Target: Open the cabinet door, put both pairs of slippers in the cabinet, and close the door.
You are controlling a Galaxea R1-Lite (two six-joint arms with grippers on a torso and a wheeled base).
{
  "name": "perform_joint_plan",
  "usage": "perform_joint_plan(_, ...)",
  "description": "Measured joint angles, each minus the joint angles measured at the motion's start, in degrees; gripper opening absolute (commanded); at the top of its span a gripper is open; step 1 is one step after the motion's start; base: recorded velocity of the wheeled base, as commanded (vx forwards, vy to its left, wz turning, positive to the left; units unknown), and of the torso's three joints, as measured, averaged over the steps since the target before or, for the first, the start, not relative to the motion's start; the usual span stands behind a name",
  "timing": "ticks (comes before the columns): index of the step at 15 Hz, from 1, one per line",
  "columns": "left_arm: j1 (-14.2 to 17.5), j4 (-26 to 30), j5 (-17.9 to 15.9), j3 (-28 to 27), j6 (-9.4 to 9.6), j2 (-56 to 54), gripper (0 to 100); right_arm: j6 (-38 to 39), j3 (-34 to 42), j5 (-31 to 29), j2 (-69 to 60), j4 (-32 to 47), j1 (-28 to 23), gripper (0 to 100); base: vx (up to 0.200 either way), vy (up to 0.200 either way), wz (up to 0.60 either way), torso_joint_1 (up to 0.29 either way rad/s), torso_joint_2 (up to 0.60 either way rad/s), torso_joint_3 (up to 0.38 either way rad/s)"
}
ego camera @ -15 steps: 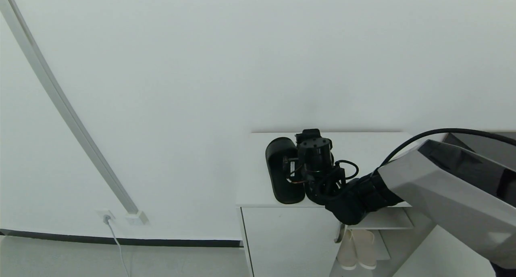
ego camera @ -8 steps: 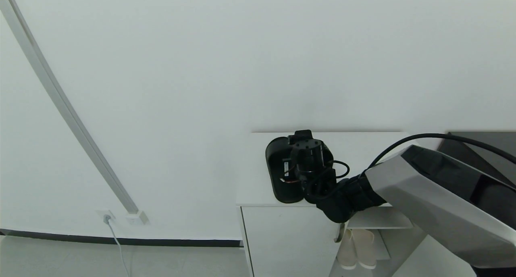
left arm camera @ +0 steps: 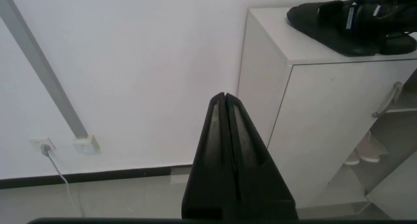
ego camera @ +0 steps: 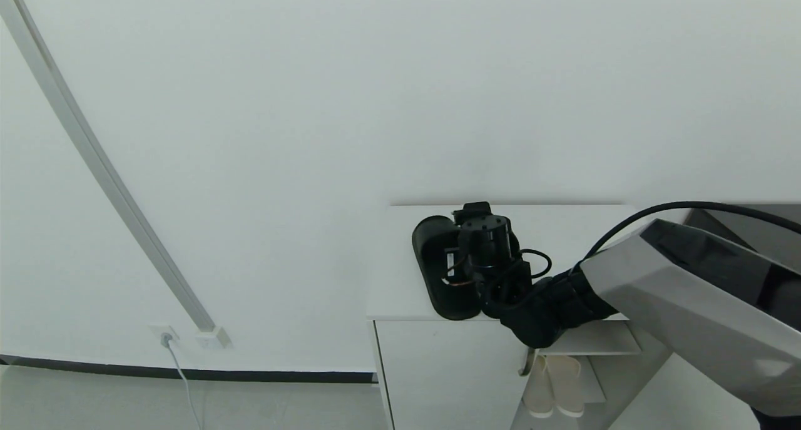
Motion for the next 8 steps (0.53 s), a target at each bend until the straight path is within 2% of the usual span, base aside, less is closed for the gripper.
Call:
perform_joint_plan(2,0.0,0.0,0.1,0.0,0.02,0.0,0,0.0,5.4,2.8,-4.5,-0.2,0.8,0,0.0,0.0,0.0,0.0,0.0,0.0)
perform_joint_plan(5,0.0,0.0,0.1,0.0,0.07,0.0,0,0.1,17.2,7.3,-15.0,-0.2,2.3,0,0.0,0.0,0.0,0.0,0.0,0.0)
perform_joint_plan(8,0.0,0.0,0.2,0.0,0.05,0.0,0,0.2,29.4,9.4,-25.8,-0.1,5.0,0,0.0,0.0,0.0,0.0,0.0,0.0)
